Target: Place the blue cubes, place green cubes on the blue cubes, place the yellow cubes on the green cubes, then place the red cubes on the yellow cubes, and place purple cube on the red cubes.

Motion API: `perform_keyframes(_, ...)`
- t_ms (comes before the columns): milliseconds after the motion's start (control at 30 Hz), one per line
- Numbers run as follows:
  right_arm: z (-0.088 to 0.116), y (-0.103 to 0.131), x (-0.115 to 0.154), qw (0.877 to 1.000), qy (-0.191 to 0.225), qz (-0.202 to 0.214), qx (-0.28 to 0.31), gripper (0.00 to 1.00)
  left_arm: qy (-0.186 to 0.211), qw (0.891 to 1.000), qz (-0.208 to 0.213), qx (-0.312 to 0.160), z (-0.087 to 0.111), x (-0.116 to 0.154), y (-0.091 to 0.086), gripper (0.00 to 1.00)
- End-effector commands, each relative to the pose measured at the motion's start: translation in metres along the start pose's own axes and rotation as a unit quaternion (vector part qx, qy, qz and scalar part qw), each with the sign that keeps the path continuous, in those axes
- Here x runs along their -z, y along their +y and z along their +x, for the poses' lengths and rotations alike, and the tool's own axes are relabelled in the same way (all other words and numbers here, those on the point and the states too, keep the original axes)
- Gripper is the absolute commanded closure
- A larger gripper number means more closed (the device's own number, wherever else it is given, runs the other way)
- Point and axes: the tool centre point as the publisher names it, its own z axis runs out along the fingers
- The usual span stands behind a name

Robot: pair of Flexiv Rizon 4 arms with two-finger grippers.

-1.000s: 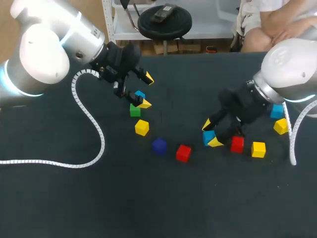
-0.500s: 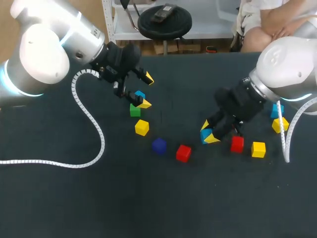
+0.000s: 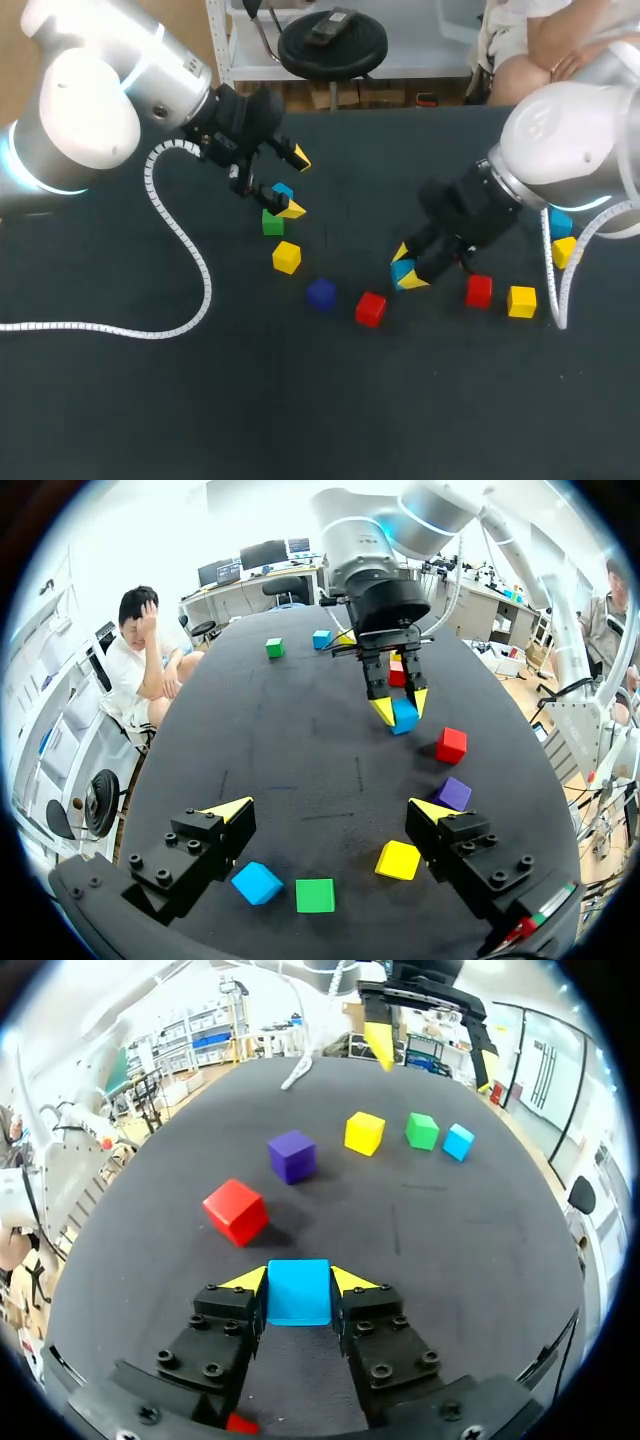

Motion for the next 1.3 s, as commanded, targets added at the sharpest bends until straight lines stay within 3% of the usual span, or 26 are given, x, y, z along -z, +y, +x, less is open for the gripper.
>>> perform_keyframes(33, 0.003, -0.002, -0.002, 1.000, -0.001, 0.003, -0.004, 1.00, -0.001, 1.000, 0.000, -0.001, 0.001, 0.000, 0.000, 0.00)
perform_keyframes(67, 0.003, -0.002, -0.002, 1.000, -0.001, 0.003, -0.004, 1.00, -0.001, 1.000, 0.000, -0.001, 0.001, 0.000, 0.000, 0.00)
perform_keyframes(100, 0.004, -0.003, -0.001, 1.000, 0.000, 0.003, -0.004, 0.93, -0.001, 1.000, 0.000, -0.001, 0.001, 0.000, 0.000, 0.00)
perform_keyframes(133, 0.004, -0.003, 0.000, 1.000, -0.002, 0.003, -0.002, 0.58, -0.001, 1.000, 0.000, -0.001, 0.001, 0.000, 0.000, 0.00)
perform_keyframes(167, 0.004, -0.003, 0.001, 1.000, -0.001, 0.003, -0.001, 0.13, -0.001, 1.000, 0.000, -0.001, 0.001, 0.000, 0.000, 0.00)
perform_keyframes(200, 0.004, -0.003, 0.002, 1.000, -0.001, 0.003, 0.000, 0.00, -0.001, 1.000, 0.000, -0.001, 0.001, 0.000, 0.000, 0.00)
perform_keyframes(533, 0.009, -0.003, 0.013, 1.000, -0.011, 0.015, -0.006, 0.00, -0.001, 1.000, 0.000, -0.001, 0.001, 0.000, 0.000, 0.00)
perform_keyframes(1000, 0.011, -0.004, 0.006, 1.000, -0.018, 0.011, -0.014, 0.00, -0.001, 1.000, 0.000, -0.001, 0.001, 0.000, 0.000, 0.00)
perform_keyframes(1300, 0.008, -0.006, 0.005, 1.000, -0.016, 0.008, -0.009, 0.25, -0.001, 1.000, 0.000, -0.001, 0.001, 0.000, 0.000, 0.00)
